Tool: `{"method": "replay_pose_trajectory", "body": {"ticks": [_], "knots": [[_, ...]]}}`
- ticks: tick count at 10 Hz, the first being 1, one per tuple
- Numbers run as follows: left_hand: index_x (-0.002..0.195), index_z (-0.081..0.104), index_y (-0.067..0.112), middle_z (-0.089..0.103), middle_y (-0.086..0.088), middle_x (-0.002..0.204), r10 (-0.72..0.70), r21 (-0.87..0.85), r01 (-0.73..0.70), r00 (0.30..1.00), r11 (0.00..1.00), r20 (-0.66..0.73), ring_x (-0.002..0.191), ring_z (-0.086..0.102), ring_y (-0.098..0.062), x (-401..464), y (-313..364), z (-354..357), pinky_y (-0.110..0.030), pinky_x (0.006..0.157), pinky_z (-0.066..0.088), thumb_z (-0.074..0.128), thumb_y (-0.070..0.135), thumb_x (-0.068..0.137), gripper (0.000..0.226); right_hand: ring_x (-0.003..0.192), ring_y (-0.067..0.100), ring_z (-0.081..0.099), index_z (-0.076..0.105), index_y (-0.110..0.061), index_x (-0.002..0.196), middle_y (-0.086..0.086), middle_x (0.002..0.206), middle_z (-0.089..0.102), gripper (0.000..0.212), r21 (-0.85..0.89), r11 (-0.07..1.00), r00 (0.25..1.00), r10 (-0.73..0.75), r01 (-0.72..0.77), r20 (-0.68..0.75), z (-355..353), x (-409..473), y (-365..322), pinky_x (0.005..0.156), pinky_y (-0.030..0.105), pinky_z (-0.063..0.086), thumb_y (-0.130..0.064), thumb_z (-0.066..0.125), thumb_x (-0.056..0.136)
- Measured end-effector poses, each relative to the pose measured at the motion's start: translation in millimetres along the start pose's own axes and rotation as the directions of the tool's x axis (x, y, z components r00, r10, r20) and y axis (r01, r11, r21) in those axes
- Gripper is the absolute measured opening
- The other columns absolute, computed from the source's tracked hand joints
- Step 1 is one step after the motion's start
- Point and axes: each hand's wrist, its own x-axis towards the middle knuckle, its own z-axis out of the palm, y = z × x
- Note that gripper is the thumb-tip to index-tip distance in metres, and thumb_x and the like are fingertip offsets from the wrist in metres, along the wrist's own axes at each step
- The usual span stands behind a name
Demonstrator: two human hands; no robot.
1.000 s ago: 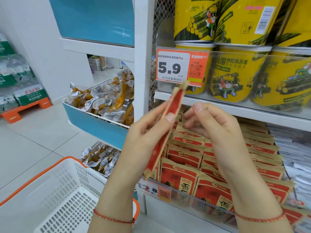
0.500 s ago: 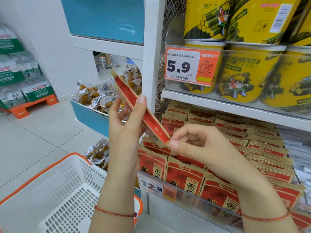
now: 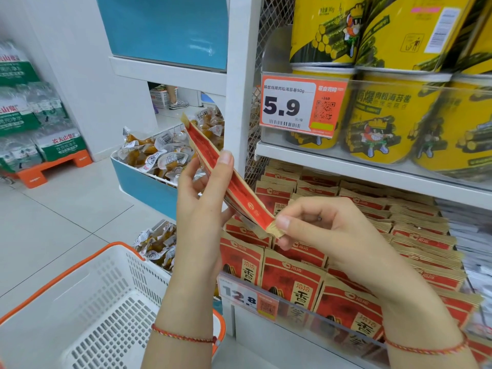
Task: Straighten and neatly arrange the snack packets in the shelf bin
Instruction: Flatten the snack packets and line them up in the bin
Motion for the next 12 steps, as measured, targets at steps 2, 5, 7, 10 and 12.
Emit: {"method": "replay_pose_trajectory", "body": {"ticks": [2,5,7,10,12], "knots": [[0.139,0.043,0.034,0.060,-0.003,0.123,0.022,0.036,-0.021,1.000,0.999,-0.016,0.086,0.070,0.001,-5.8,2.0,3.6,-0.026,0.072,0.057,0.073,0.068,0.063,0.089,0.111,-0.005,0.058,0.065,-0.045,0.106,-0.021,0.114,0.065,0.044,-0.054,0.998,0.997,-0.014,0.009,-0.080,-1.2,2.5,7.1,0.088,0.015,0.050,-0.061,0.067,0.064],[0.120,0.057,0.021,0.065,0.007,0.104,-0.044,-0.046,0.058,0.961,0.997,0.273,0.104,0.063,-0.014,-10.5,7.4,6.5,-0.034,0.090,0.053,0.055,0.048,0.081,0.048,0.106,-0.004,0.062,0.051,-0.039,0.133,-0.019,0.118,0.066,0.077,0.104,0.988,0.994,0.111,-0.112,0.009,4.6,6.8,12.0,0.086,0.015,0.052,-0.077,0.061,0.066],[0.130,0.060,0.016,0.064,-0.010,0.129,-0.135,0.082,0.115,0.937,0.990,0.323,0.121,0.060,-0.029,-9.1,7.7,0.6,-0.053,0.105,0.045,0.053,0.063,0.081,0.068,0.078,0.008,0.070,0.067,-0.035,0.107,-0.007,0.095,0.075,0.040,0.152,0.985,0.993,0.096,-0.085,-0.073,7.3,7.7,9.6,0.055,0.015,0.048,-0.042,0.068,0.067],[0.109,0.068,0.020,0.075,0.003,0.103,0.083,0.101,-0.139,0.900,0.985,0.429,0.097,0.071,-0.014,-9.6,6.6,-4.1,-0.024,0.078,0.056,0.063,0.025,0.082,0.027,0.091,0.001,0.066,0.068,-0.035,0.102,-0.020,0.095,0.072,0.030,-0.088,0.996,0.940,-0.018,-0.013,-0.340,-0.5,6.3,12.1,0.079,0.018,0.051,-0.036,0.076,0.073],[0.086,0.077,0.042,0.072,0.017,0.098,0.309,0.124,-0.406,0.830,0.905,0.464,0.100,0.065,-0.005,-4.1,7.4,-10.7,-0.024,0.081,0.052,0.083,0.021,0.063,0.032,0.099,0.006,0.065,0.066,-0.032,0.093,-0.018,0.099,0.069,0.038,-0.140,0.978,0.892,-0.198,0.154,-0.406,-10.7,0.7,7.8,0.087,0.023,0.051,-0.003,0.079,0.073]]}}
